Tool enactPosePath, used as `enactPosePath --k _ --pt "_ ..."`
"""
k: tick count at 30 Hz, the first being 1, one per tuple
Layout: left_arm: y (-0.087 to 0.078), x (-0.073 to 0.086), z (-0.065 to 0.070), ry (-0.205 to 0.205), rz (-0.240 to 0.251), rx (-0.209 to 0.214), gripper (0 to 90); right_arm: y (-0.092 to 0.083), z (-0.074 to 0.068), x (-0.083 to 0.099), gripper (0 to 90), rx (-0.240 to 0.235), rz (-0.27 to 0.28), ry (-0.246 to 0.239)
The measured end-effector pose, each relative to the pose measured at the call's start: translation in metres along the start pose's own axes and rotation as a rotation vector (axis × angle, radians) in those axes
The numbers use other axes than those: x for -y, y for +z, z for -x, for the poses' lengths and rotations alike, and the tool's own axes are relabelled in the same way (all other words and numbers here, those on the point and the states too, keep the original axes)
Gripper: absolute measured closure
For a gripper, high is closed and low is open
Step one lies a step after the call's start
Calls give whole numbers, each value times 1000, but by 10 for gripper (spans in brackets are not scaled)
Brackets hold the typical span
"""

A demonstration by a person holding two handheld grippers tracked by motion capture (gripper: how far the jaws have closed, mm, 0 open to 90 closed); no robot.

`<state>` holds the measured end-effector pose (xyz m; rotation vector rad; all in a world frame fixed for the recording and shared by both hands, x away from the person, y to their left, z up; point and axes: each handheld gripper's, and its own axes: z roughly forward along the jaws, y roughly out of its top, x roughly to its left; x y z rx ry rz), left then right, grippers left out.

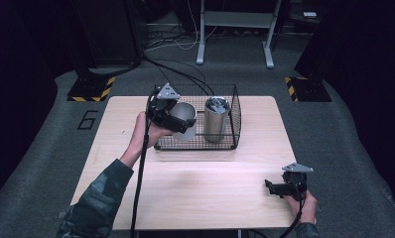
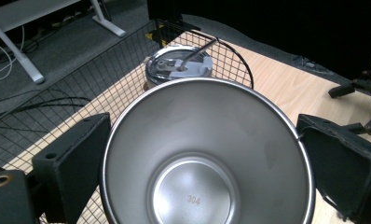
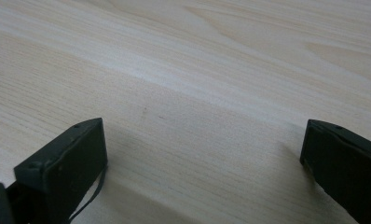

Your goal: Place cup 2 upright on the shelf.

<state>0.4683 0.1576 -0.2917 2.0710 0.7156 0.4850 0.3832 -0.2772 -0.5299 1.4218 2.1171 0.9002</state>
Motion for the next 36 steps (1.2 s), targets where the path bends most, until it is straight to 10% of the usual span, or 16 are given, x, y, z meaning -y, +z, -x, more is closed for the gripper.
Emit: enactPosePath --k 36 --pt "42 -17 -44 -60 -48 -64 61 0 0 0 0 3 1 0"
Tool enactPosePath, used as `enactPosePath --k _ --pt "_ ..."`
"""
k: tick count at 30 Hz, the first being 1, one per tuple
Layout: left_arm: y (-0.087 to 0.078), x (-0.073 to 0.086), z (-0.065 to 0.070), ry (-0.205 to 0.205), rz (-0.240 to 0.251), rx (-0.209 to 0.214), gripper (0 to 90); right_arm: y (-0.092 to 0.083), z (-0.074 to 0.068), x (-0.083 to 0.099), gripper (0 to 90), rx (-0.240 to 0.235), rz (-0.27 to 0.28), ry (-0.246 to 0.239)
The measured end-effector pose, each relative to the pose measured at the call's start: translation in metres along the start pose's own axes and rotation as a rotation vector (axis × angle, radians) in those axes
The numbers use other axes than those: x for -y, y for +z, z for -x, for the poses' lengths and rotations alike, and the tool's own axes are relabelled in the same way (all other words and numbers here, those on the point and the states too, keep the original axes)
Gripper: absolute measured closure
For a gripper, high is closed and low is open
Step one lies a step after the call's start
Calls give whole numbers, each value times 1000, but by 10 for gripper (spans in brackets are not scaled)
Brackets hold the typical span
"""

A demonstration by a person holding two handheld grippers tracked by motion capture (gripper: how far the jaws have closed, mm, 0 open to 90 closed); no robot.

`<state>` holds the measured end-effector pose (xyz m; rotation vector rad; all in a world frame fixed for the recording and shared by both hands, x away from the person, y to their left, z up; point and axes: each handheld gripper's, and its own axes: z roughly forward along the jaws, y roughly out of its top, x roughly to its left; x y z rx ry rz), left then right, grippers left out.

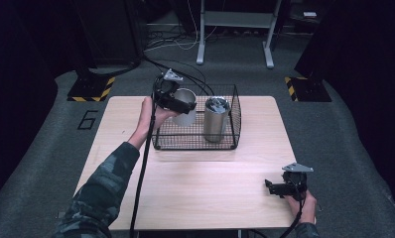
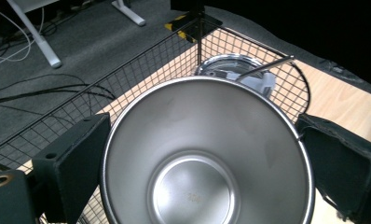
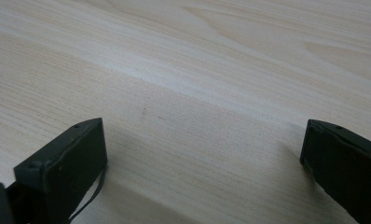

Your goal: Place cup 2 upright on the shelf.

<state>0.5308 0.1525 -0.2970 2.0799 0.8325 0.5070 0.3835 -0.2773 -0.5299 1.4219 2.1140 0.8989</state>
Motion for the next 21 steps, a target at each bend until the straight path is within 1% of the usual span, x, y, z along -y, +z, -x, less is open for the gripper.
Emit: enactPosePath --k 6,8,11,16,20,21 --pt "8 -1 -7 -9 -12 -16 61 0 0 0 0 0 0 0" --pt "13 0 -9 -31 3 -27 61 0 0 0 0 0 0 0" --pt "17 1 -12 -32 -10 -33 61 0 0 0 0 -1 0 0" --pt "28 4 -18 -49 -26 -45 61 0 0 0 0 1 0 1" --pt "38 7 -23 -74 -37 -58 61 0 0 0 0 1 1 1" --pt "40 8 -25 -74 -45 -58 61 0 0 0 0 1 0 1"
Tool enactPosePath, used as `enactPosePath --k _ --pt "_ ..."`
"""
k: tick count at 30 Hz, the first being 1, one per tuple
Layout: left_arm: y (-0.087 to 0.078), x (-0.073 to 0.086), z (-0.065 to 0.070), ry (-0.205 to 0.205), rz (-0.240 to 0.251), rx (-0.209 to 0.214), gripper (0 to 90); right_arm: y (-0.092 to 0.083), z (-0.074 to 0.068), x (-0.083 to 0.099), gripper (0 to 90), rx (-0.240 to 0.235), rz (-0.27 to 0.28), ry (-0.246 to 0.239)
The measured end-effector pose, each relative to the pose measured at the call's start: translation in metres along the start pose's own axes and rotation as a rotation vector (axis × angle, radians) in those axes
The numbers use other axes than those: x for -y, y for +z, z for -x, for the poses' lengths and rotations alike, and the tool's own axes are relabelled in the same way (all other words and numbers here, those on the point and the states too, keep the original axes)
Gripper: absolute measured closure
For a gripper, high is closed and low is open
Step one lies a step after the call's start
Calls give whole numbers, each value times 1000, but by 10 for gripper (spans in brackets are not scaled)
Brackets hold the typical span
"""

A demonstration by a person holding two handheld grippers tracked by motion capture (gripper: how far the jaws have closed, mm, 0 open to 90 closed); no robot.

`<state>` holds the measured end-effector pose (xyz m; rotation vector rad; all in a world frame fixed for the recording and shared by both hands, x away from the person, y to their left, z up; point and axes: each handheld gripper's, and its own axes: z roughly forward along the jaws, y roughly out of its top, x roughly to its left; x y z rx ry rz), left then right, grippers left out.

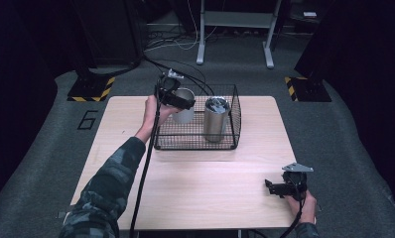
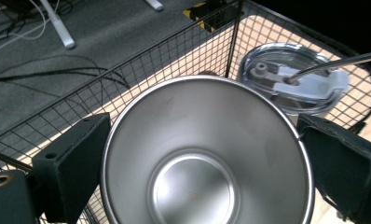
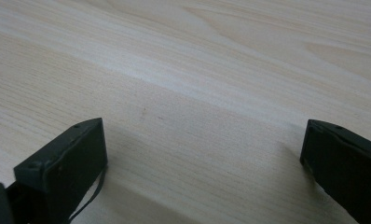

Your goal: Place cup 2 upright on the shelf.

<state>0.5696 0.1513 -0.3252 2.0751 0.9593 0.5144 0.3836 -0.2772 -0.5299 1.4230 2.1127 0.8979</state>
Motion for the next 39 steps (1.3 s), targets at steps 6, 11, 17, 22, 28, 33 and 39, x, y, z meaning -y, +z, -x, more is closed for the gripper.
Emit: enactPosePath --k 6,11,17,22,28,33,39 --pt "14 4 -5 -21 -34 -6 61 0 0 0 0 0 1 0" --pt "26 7 -8 -41 -61 -7 61 0 0 0 0 0 1 0" --pt "36 9 -7 -55 -83 -6 61 0 0 0 0 0 1 0" --pt "43 11 -8 -54 -102 -3 61 0 0 0 0 0 0 0" --pt "52 16 -7 -60 -113 2 61 0 0 0 0 1 2 0" --pt "56 17 -6 -53 -117 4 60 0 0 0 0 0 0 0" --pt "60 18 -8 -53 -135 5 60 0 0 0 0 0 1 0"
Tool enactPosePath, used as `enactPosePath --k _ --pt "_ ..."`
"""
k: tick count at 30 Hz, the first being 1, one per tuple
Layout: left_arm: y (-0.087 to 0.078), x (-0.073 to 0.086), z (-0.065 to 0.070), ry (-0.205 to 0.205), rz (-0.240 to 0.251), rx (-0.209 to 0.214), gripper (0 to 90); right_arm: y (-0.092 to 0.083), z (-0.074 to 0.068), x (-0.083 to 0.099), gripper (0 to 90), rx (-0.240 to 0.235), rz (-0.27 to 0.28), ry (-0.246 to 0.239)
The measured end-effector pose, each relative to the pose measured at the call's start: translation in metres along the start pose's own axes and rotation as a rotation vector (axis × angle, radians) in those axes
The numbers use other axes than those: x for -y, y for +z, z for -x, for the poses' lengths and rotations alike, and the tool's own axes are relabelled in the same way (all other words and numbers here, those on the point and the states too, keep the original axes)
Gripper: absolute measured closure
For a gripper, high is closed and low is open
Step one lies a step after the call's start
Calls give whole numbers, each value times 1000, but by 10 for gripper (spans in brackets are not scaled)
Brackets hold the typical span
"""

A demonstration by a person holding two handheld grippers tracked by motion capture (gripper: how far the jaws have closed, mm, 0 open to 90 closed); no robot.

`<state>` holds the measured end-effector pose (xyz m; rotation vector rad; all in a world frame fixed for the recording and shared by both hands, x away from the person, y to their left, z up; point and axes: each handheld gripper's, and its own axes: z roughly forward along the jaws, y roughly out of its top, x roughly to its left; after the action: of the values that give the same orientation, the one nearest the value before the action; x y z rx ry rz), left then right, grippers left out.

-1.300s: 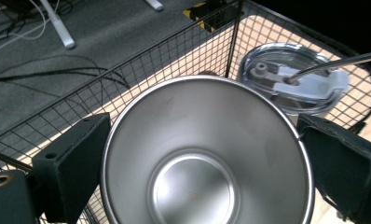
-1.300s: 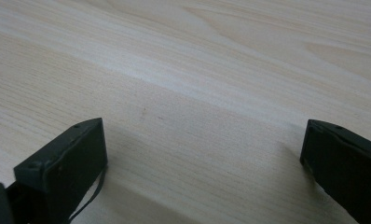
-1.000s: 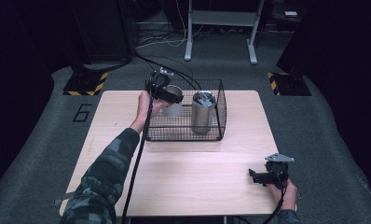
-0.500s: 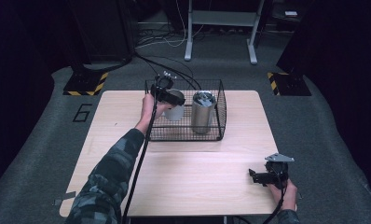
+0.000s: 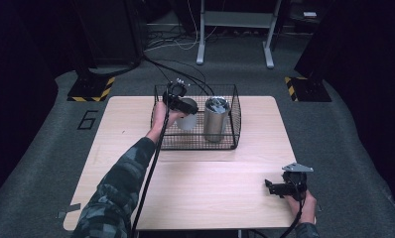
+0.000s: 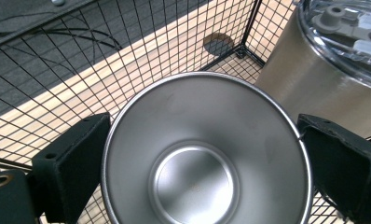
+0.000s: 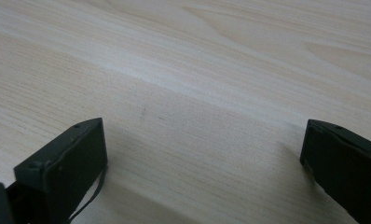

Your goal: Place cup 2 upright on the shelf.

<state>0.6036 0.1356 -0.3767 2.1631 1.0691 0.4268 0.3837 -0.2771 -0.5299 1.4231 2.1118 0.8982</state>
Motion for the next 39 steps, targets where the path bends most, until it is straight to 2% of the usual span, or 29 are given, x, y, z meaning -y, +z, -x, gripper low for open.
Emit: enactPosePath --k 9,14,26,30,32,39 --pt "9 3 -1 -4 -23 0 60 0 0 0 0 0 0 0" --pt "15 5 -2 -1 -56 -3 60 0 0 0 0 -1 0 -1" --pt "23 11 -7 -20 -90 -1 60 0 0 0 0 -1 0 -1" --pt "27 13 -7 -13 -109 -10 60 0 0 0 0 -1 1 -2" --pt "28 14 -8 -17 -109 -10 60 0 1 0 0 -4 1 -16" --pt "32 16 -9 -23 -123 -11 60 0 0 0 0 -3 1 -17"
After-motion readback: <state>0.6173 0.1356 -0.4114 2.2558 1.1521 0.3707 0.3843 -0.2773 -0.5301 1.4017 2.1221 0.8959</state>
